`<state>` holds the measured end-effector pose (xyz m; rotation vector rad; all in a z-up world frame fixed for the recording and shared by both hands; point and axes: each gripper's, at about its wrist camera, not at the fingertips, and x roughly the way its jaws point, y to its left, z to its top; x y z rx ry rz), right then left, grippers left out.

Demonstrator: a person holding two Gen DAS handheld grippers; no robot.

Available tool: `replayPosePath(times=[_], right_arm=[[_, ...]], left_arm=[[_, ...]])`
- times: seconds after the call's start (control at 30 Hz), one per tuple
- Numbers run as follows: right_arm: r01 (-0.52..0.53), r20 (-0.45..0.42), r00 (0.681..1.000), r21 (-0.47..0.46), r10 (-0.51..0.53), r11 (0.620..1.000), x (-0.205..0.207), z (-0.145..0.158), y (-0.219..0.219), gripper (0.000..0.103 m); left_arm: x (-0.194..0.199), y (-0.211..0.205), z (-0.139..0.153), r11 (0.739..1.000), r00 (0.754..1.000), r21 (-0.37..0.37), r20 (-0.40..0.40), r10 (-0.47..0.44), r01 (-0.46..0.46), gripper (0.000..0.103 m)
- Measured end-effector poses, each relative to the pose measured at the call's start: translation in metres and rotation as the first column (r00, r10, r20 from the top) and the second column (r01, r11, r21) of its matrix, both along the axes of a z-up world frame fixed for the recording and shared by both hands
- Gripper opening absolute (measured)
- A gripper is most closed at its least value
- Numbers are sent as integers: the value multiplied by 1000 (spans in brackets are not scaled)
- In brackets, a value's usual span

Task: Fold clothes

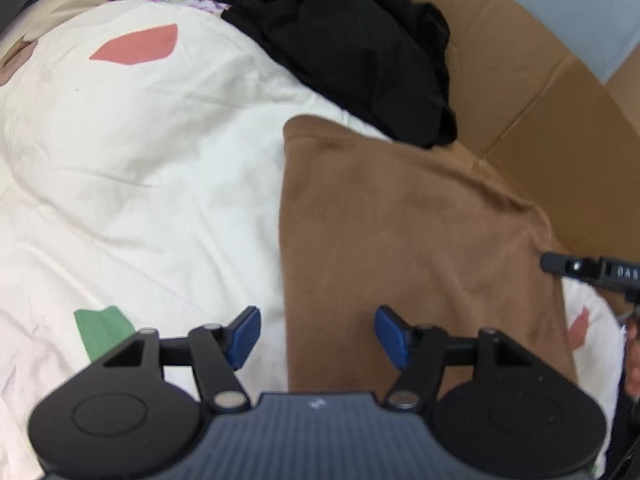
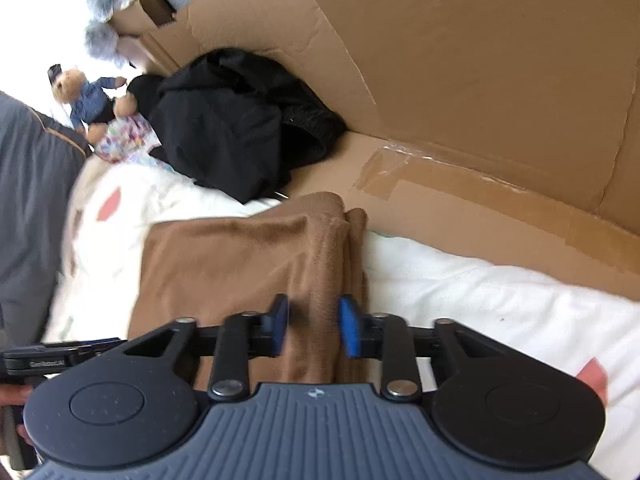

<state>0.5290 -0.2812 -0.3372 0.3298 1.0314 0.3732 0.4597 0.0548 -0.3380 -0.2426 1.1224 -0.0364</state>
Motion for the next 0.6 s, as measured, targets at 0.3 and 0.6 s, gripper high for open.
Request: replayPosePath(times=[0.3,0.6], right_arm=[[40,-3,999,54,-40,998,-4,-1,-15,18],[27,-43,999,41,-25,999,-53,13,-18,36]], left_arm=[[-14,-3,-7,1000,999,-9,-34,-29,28,66],[-53,0,0,998,997,-3,-46,-61,60,67]])
